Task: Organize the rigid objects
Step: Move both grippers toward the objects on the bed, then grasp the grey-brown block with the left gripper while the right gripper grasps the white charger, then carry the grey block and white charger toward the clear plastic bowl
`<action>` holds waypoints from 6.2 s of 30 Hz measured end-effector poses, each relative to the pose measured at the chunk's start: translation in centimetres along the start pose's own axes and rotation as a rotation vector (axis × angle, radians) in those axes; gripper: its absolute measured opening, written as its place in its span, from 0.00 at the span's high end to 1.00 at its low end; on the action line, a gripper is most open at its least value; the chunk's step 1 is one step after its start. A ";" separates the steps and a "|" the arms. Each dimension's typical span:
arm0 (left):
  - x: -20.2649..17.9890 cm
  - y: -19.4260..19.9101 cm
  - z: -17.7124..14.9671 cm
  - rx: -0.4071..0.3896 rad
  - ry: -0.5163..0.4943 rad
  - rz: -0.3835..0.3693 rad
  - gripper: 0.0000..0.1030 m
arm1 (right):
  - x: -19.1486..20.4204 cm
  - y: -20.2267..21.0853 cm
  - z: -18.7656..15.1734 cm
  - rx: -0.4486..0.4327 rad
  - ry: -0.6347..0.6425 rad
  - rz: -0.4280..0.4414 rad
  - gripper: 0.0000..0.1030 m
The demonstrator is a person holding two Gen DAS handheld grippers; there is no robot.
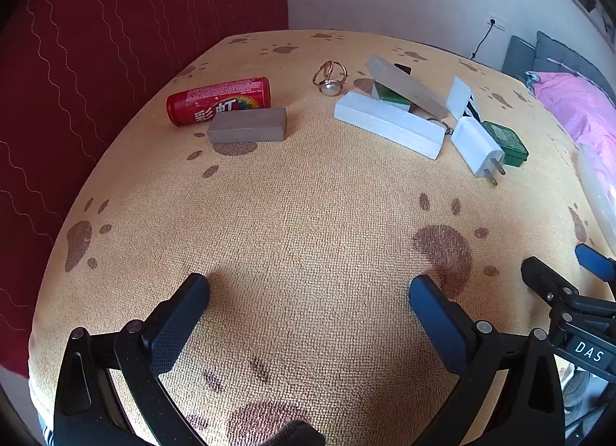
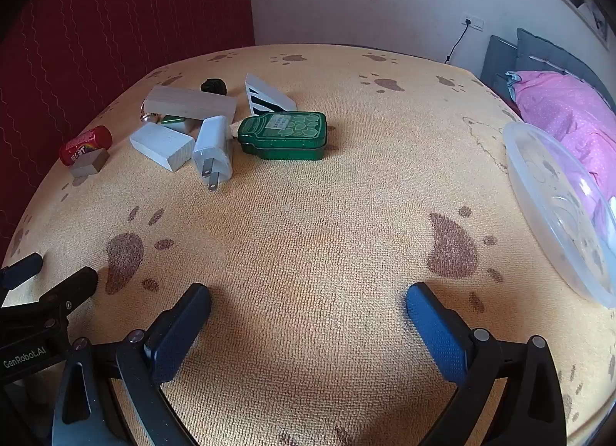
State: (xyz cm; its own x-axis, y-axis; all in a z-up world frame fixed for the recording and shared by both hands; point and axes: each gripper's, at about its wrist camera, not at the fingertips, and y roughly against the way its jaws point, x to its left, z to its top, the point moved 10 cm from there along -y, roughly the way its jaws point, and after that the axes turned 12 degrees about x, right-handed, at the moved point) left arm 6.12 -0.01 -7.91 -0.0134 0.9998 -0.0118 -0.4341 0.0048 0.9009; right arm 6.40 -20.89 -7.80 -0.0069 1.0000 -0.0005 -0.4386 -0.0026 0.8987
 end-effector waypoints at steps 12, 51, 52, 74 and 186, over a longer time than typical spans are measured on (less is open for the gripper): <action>0.0 0.0 0.0 0.000 0.000 0.000 0.00 | 0.0 0.0 0.0 0.000 0.000 0.001 0.00; 0.2 0.1 0.7 0.038 -0.051 -0.015 0.00 | -0.6 0.4 0.1 0.060 -0.011 0.077 0.00; 0.6 0.2 1.0 0.031 -0.047 -0.004 0.00 | -0.7 0.5 0.0 0.055 -0.018 0.085 0.00; 5.8 -1.1 11.1 -0.041 0.066 0.066 0.00 | -1.1 3.2 1.1 -0.018 -0.043 0.176 0.00; -11.0 6.2 3.5 -0.146 -0.240 -0.141 0.40 | -13.3 6.9 3.2 -0.184 -0.292 0.175 0.76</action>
State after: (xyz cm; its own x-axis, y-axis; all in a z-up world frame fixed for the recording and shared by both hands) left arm 6.72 -10.96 -0.73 0.2621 0.9649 -0.0140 -0.5412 0.1590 0.8257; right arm 6.29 -34.16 -0.18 0.1482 0.9440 0.2949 -0.6078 -0.1483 0.7802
